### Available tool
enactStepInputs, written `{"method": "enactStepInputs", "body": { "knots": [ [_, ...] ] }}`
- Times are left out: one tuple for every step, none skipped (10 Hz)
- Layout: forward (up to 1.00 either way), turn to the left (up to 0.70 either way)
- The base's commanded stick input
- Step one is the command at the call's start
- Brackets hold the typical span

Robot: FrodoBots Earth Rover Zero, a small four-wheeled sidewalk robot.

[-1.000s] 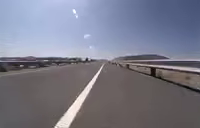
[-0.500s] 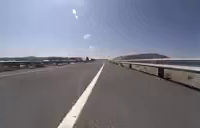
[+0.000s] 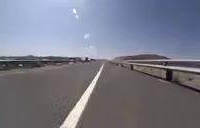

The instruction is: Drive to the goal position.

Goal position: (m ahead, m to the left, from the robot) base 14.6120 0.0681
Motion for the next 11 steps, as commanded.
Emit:
{"method": "enactStepInputs", "body": {
  "knots": [
    [1.0,0.27],
    [1.0,0.27],
    [1.0,0.27],
    [1.0,0.16],
    [1.0,0.04],
    [1.0,0.0],
    [1.0,0.0],
    [1.0,0.0],
    [1.0,0.0],
    [1.0,0.03],
    [1.0,0.15]
  ]
}}
